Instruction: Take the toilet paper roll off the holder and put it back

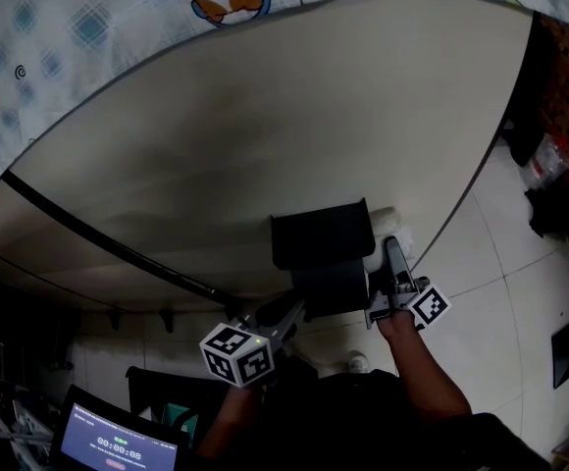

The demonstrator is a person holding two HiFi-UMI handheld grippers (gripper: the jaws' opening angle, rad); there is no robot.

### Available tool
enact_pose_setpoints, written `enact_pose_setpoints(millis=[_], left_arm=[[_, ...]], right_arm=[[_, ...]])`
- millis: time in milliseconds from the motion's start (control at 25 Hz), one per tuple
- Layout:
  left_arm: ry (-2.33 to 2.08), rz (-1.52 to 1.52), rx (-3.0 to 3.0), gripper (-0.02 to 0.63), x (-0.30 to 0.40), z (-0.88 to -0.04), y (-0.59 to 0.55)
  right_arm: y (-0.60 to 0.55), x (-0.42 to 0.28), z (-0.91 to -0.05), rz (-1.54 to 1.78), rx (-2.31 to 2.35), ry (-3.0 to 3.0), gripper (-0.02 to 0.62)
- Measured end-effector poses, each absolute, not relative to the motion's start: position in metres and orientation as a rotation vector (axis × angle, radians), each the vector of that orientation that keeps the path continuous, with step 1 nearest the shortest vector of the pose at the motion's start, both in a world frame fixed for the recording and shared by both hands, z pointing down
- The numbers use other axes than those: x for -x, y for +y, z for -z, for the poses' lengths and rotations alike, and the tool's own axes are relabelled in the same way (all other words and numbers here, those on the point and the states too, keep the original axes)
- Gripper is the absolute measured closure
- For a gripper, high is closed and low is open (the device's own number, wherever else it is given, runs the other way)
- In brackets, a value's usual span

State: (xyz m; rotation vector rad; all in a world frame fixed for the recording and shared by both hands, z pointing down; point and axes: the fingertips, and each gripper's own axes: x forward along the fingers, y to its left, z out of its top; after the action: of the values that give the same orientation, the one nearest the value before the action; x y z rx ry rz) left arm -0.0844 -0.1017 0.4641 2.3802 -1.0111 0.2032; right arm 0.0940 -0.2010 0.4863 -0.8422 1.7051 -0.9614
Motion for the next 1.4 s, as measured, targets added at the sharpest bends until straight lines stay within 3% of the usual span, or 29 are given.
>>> enact_pose_setpoints(millis=[840, 1280, 1400], left_arm=[[-1.001, -0.185, -2.372, 0.52, 0.084, -0.464, -0.102], [-1.007, -0.191, -2.37, 0.518, 0.084, -0.465, -0.102], [-1.021, -0.198, -2.37, 0.518, 0.084, -0.468, -0.103]], right_arm=[[-0.181, -0.014, -0.513, 1.078, 0.639, 2.308, 0.184], [-0.177, 0.038, -0.521, 1.23, 0.473, 2.328, 0.184], [-0.179, 0.027, -0.531, 1.234, 0.572, 2.328, 0.15]])
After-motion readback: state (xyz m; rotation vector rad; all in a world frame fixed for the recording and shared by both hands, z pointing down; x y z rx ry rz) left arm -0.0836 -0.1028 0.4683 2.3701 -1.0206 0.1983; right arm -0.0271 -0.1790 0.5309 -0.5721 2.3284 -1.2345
